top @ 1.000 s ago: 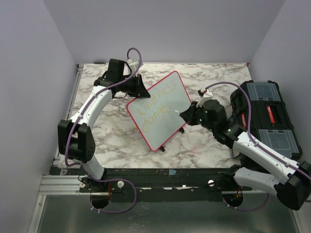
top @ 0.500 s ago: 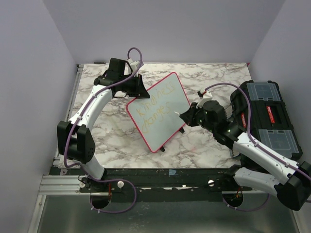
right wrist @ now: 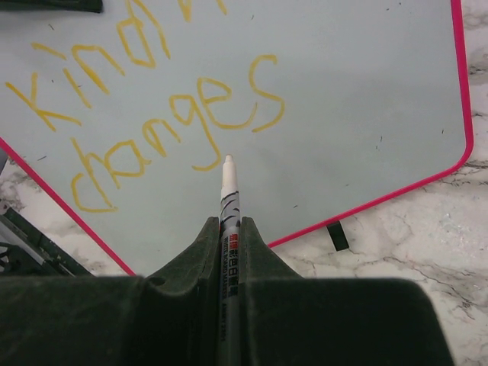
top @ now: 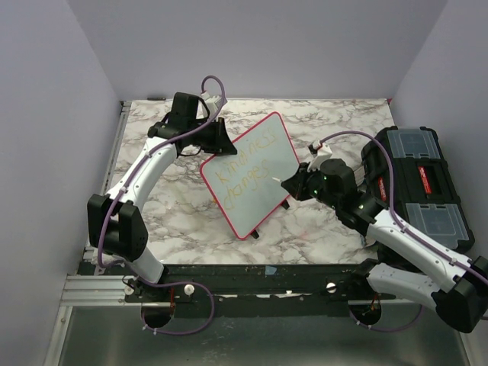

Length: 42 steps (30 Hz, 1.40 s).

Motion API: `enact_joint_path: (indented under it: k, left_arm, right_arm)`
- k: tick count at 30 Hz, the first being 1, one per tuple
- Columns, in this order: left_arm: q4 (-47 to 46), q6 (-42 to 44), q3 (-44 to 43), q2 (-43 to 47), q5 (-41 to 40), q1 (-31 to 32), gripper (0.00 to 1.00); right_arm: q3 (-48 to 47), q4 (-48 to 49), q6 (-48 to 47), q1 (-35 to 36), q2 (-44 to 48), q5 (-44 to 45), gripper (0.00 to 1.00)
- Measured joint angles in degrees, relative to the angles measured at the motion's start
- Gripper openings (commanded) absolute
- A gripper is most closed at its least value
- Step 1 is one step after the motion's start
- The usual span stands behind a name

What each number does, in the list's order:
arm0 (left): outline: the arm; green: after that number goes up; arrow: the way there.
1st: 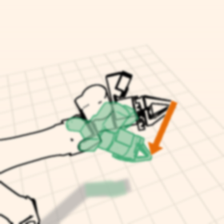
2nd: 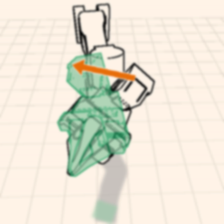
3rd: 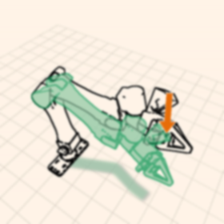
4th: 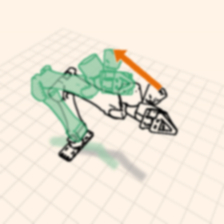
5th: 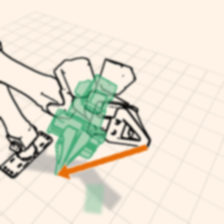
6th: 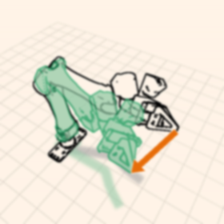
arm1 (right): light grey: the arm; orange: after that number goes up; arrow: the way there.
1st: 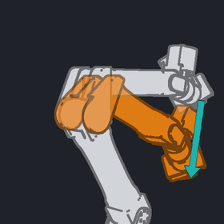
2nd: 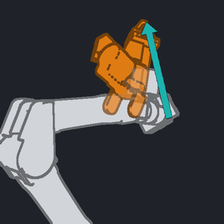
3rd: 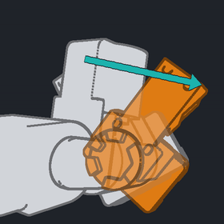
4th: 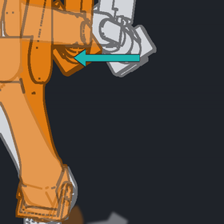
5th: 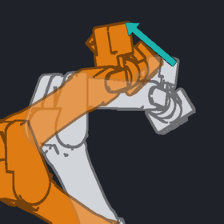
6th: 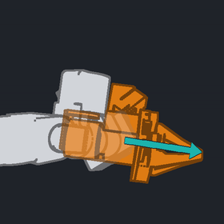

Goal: Write a sentence on the whiteboard

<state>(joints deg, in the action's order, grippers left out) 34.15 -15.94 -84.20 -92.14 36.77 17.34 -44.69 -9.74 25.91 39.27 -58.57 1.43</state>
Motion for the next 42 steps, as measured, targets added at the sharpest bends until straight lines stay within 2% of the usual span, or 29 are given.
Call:
enact_joint_path:
  k: [4,9,16,25,42]
  left_arm:
    - [-0.85,-0.20,0.61,0.09,0.02,0.00,0.00]
    - [-1.27,-0.55,0.76,0.09,0.04,0.00,0.00]
    - [-2.82,-0.55,1.90,0.09,0.04,-0.09,0.00]
    - [-7.10,1.20,6.43,2.75,-0.37,-0.26,0.00]
    - [-8.28,3.30,8.39,5.14,-0.81,0.26,0.00]
  right_arm:
    - [-0.02,-0.24,-0.94,0.00,0.15,-0.37,0.01]
    - [-0.02,-0.11,-1.60,0.33,-0.85,-5.46,0.01]
    - [0.04,0.04,-3.06,3.58,-4.13,-8.55,0.01]
    - [0.15,0.96,-4.92,10.71,-8.61,-8.26,0.01]
    - [0.15,4.20,-4.96,11.06,-11.85,-5.42,0.01]
